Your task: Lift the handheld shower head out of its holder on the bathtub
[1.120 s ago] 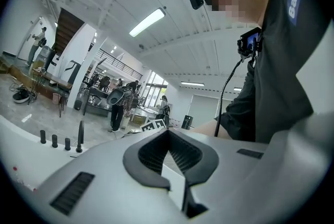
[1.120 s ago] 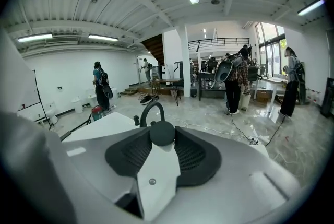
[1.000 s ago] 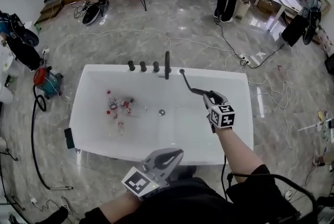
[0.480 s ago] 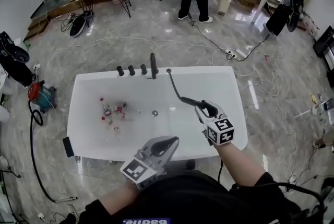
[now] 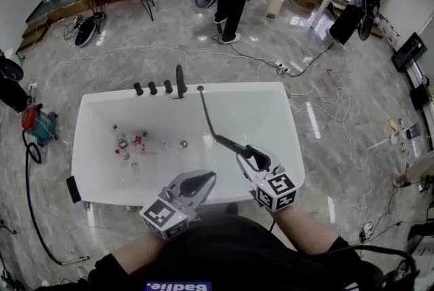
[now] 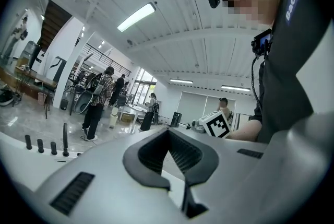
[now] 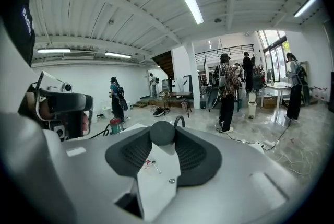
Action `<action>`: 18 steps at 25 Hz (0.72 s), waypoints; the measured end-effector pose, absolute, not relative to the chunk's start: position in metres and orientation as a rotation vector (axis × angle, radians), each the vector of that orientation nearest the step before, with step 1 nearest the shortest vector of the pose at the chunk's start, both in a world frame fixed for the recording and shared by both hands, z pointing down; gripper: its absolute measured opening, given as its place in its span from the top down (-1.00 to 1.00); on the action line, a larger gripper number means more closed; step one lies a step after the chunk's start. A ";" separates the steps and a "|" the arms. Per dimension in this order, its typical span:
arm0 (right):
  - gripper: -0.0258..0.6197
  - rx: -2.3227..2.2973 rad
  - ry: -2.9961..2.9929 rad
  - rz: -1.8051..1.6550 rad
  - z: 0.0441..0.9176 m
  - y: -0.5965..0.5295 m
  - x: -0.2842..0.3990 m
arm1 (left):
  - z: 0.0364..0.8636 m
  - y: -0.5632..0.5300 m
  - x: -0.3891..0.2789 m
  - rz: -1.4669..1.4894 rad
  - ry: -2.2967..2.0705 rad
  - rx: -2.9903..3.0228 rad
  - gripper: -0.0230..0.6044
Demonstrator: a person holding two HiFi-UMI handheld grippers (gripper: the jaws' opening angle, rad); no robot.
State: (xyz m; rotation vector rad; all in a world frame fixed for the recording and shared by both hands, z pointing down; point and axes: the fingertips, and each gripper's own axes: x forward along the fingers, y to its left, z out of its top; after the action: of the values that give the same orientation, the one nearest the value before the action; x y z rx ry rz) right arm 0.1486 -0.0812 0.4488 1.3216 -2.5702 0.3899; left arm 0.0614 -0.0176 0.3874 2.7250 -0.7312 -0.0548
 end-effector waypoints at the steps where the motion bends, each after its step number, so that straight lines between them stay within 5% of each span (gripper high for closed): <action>1: 0.51 1.321 -2.578 0.389 0.445 -0.075 0.150 | 0.388 -0.017 0.064 -0.052 -0.727 2.727 0.93; 18: 0.51 1.281 -2.592 0.286 0.438 -0.019 0.134 | 0.402 -0.009 0.087 -0.015 -0.667 2.731 0.93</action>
State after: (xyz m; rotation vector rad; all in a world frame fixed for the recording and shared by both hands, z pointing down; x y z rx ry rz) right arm 0.1344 -0.0188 0.4381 1.2807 -2.5921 0.2863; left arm 0.0871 -0.0093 0.4020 2.7313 -0.6673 -0.0154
